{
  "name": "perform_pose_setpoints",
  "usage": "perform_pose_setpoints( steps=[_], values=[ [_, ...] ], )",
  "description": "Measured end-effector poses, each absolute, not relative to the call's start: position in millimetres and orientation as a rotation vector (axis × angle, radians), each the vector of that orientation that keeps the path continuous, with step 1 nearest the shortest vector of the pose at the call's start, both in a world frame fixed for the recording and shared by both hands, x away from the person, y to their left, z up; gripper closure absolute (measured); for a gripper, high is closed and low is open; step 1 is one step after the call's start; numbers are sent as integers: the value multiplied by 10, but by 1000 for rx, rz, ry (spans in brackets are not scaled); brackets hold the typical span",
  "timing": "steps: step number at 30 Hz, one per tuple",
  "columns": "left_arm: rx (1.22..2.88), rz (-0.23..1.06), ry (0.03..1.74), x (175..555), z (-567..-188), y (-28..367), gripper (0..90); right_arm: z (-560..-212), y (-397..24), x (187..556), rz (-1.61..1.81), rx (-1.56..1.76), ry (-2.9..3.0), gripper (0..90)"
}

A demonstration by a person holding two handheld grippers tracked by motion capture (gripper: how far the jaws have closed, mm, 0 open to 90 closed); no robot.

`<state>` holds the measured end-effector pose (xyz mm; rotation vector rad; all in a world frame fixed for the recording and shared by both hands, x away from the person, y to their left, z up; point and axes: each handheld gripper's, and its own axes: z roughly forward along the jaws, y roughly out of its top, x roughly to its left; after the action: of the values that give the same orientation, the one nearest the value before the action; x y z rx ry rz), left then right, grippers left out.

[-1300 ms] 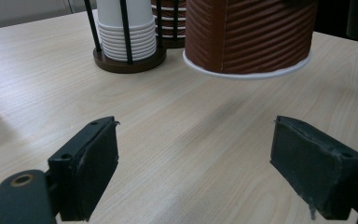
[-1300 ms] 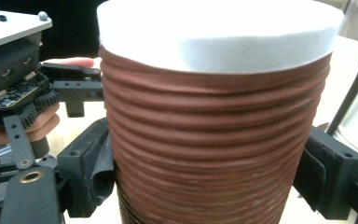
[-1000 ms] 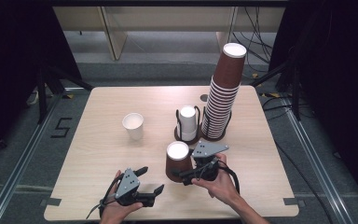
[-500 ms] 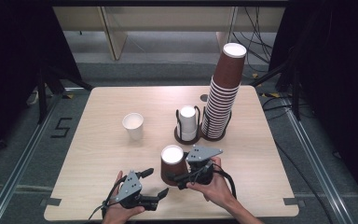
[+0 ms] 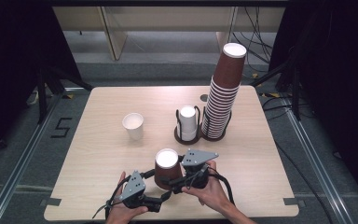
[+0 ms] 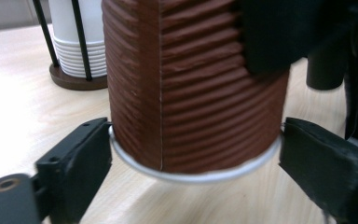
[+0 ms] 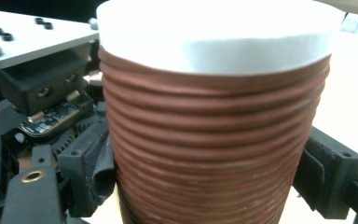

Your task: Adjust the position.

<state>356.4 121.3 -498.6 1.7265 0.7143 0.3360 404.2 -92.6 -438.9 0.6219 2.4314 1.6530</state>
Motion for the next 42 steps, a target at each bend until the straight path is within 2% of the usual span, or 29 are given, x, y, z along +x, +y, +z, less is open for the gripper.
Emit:
perform_pose_setpoints(
  steps=[6, 16, 21, 27, 35, 42],
  values=[
    [1699, 325, 732, 3583, -5009, 1186, 0, -4388, -887, 4000, 1683, 643, 2438, 182],
    [1684, 356, 739, 3556, -4989, 1176, 18, -4427, -819, 3959, 1697, 657, 2474, 180],
    [1720, 374, 710, 3567, -4998, 1179, 75, -4448, -826, 3989, 1670, 667, 2513, 149],
    [1743, 391, 671, 3576, -4971, 1209, 103, -4415, -882, 4030, 1687, 651, 2530, 139],
    [1834, 432, 614, 3558, -4936, 1216, 113, -4255, -974, 4050, 1683, 620, 2584, 153],
    [2000, 454, 559, 3514, -4942, 1164, 113, -4167, -1077, 4057, 1606, 542, 2676, 154]
  ],
)
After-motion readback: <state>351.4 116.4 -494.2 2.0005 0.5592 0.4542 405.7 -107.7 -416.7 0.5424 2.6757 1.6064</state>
